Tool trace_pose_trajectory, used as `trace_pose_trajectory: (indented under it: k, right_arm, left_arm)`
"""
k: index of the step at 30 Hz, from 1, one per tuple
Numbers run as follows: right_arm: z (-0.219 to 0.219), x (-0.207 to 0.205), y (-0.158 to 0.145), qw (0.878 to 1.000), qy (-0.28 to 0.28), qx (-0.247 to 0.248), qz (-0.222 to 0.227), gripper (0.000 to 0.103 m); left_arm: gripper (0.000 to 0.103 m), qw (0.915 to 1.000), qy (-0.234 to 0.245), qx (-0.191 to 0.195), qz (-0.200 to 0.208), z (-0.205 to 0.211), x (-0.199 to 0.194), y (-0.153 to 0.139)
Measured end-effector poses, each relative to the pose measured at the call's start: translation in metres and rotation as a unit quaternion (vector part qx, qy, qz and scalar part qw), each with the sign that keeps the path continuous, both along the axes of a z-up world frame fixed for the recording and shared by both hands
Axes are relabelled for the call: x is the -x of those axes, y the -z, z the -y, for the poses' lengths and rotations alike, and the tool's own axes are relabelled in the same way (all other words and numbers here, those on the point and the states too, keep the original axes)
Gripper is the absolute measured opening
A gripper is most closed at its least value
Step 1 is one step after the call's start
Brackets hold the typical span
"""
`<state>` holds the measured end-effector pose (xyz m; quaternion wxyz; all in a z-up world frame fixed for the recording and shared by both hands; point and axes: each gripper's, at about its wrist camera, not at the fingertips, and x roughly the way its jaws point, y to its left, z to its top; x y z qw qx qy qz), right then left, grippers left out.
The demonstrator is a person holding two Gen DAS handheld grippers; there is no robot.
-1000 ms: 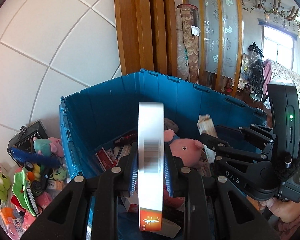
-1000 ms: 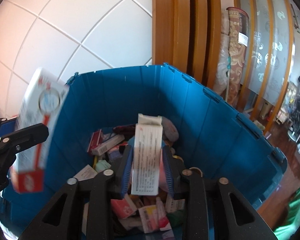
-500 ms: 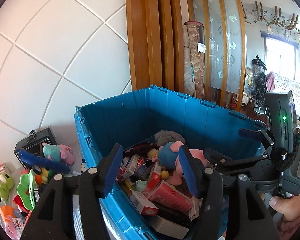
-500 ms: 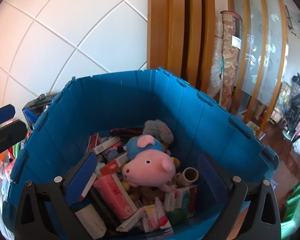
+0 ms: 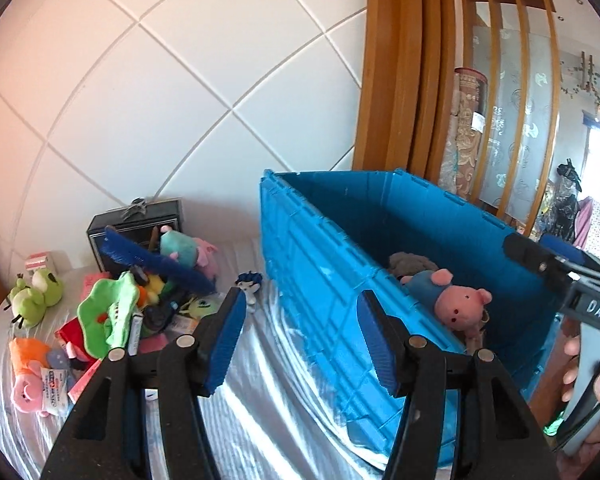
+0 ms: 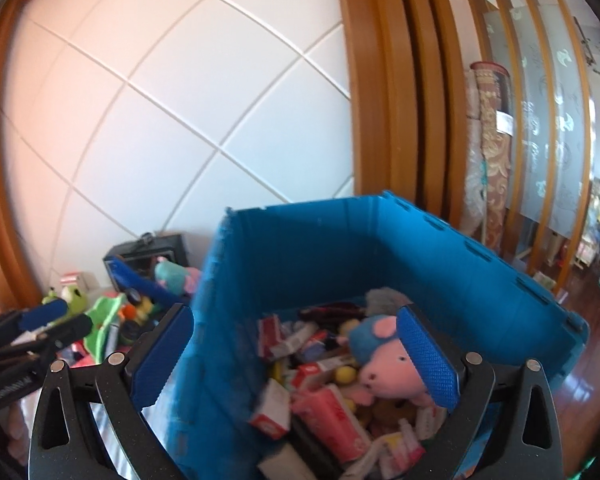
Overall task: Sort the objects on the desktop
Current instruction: 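Move both grippers from the crate back to the pile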
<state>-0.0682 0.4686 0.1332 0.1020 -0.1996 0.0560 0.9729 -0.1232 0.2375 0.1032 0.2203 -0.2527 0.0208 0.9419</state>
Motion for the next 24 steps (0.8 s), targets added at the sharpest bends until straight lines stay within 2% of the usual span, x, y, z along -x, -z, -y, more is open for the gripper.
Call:
trace_pose_trajectory:
  k: [5, 11, 17, 19, 24]
  right_arm:
    - [0.055, 0.01, -0.004, 0.999, -0.043, -0.011, -0.005, 0.103]
    - [0.119, 0.034, 0.007, 0.995, -0.102, -0.021, 0.012, 0.103]
    - [0.169, 0.078, 0.048, 0.985, -0.155, -0.004, 0.07, 0.103]
    - [0.182, 0.097, 0.067, 0.982, -0.164, 0.002, 0.097, 0.103]
    - [0.205, 0.145, 0.121, 0.969, -0.17, 0.008, 0.179, 0.103]
  left_arm:
    - [0.057, 0.999, -0.038, 0.011, 0.021, 0.053, 0.006, 0.022]
    - [0.057, 0.9926, -0.095, 0.017, 0.073, 0.129, 0.025, 0.063]
    - [0.057, 0.9758, -0.172, 0.02, 0.133, 0.213, 0.052, 0.123]
    - [0.057, 0.971, -0.187, 0.015, 0.148, 0.24, 0.059, 0.142]
    - [0.057, 0.9524, -0.238, 0.007, 0.19, 0.304, 0.084, 0.187]
